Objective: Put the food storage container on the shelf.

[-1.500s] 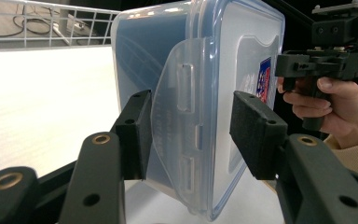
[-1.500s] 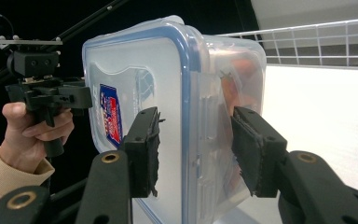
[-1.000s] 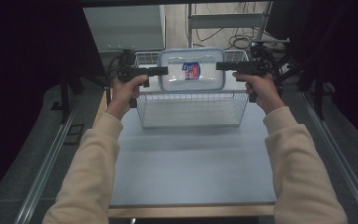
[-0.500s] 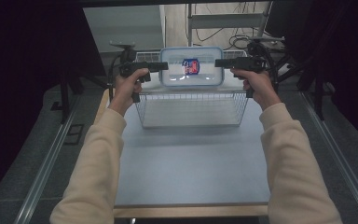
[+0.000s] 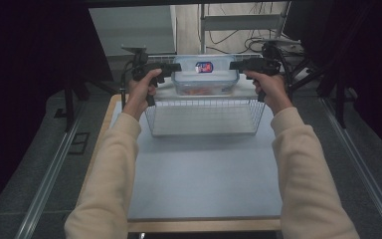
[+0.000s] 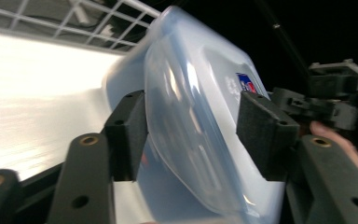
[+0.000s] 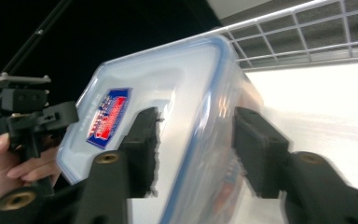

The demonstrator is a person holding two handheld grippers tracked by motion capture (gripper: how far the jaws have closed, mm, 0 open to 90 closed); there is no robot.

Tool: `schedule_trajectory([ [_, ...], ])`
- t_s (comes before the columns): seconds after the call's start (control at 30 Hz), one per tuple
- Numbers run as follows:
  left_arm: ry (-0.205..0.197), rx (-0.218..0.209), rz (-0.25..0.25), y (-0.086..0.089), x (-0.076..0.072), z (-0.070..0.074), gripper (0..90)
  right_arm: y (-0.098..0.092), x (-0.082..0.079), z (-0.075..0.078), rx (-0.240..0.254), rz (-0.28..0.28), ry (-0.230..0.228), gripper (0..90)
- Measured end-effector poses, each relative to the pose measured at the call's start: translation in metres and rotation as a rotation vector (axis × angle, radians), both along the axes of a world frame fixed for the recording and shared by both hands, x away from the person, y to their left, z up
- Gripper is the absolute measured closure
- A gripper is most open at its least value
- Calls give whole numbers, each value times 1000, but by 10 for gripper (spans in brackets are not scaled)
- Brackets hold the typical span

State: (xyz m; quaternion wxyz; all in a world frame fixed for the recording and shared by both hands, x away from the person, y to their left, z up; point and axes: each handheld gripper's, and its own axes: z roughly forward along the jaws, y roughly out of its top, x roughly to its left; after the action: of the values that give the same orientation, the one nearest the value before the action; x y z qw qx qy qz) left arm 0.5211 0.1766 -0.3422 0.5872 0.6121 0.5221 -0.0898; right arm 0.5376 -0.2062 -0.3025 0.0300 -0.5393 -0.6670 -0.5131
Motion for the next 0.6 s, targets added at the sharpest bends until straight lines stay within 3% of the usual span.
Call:
schedule_trajectory([
  [0.33, -36, 35, 24, -2, -5, 6, 409, -2, -5, 1, 6, -22, -36, 498],
  [0.5, -83, 48, 39, 2, -13, 12, 371, -8, -12, 7, 4, -11, -82, 478],
  [0.6, -120, 86, 43, 2, -22, 18, 356, -13, -19, 10, -13, 0, -114, 462],
])
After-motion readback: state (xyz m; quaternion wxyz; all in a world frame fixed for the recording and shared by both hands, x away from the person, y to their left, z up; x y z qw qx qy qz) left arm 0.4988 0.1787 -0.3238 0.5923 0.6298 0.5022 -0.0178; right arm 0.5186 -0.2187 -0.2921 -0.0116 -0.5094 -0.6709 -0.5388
